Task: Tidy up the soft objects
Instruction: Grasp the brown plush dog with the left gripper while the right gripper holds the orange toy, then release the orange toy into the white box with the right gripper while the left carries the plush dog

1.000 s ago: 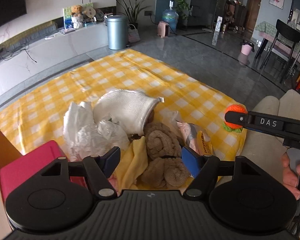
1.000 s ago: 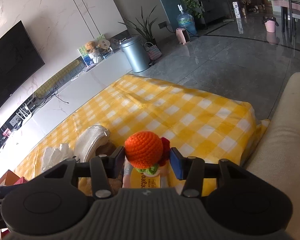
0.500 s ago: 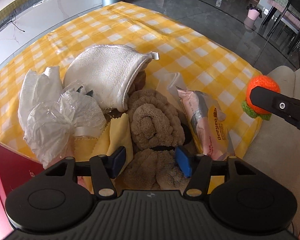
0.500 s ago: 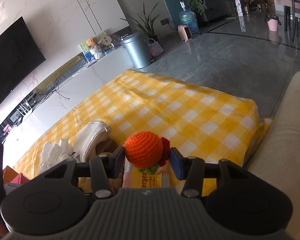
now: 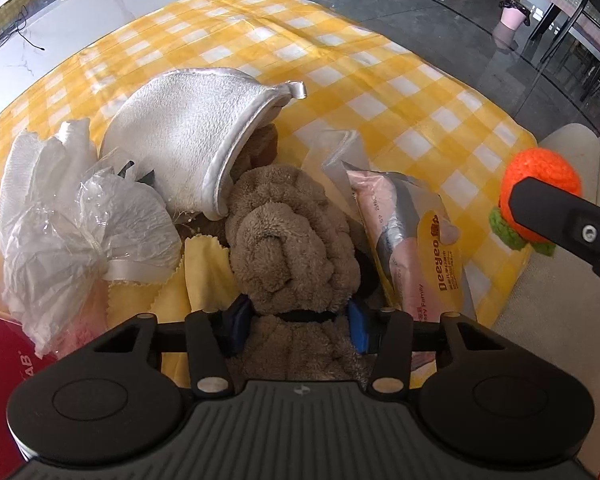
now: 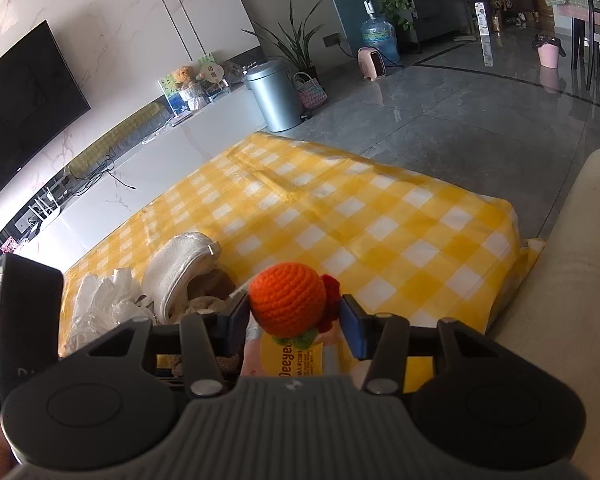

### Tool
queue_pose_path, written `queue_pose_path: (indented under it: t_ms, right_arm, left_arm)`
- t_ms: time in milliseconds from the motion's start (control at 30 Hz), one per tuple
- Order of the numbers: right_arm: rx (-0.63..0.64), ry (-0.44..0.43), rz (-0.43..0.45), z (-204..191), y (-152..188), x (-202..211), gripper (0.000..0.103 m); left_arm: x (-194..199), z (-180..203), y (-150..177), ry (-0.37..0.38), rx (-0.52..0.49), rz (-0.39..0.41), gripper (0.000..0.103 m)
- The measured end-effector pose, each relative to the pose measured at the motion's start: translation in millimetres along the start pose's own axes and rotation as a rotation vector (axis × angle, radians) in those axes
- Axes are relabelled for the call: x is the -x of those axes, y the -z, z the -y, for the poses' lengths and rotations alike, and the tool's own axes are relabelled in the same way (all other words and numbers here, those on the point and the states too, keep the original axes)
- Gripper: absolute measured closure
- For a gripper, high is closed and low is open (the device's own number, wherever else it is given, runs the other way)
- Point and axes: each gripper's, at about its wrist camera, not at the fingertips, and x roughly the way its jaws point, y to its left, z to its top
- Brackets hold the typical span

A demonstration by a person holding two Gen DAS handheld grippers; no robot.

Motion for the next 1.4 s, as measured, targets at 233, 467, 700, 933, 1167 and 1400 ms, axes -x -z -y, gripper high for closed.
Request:
queue_pose_path:
  t_ms: [233, 467, 700, 933, 1167, 1400]
  right_arm:
    - [0.012, -0.007, -0.012, -3, 1, -5, 0.054]
    - [0.03, -0.022, -0.005, -11, 1, -2, 0.054]
    - [0.073, -0.028, 0.045, -28, -1, 12, 0.054]
    - [0.107, -0.154, 0.117, -56, -3, 38, 0.054]
    - [0.159, -0.338, 0.12, -95, 3, 54, 0.054]
    - [0.241, -0.546, 0.085, -147, 19, 71, 0.054]
  left_arm:
    - [52, -14, 11, 0.048, -0.012, 0.089, 0.051]
    - [122, -38, 20, 0.166, 0.034, 0.25, 0.051]
    - [175, -62, 38, 0.183, 0.116, 0.396, 0.051]
    - [208, -99, 72, 0.163, 0.231, 0.485, 0.051]
    - [239, -142, 126, 0.092, 0.408, 0.582, 0.051]
    - [268, -184, 172, -0.032, 0.58, 0.676, 0.051]
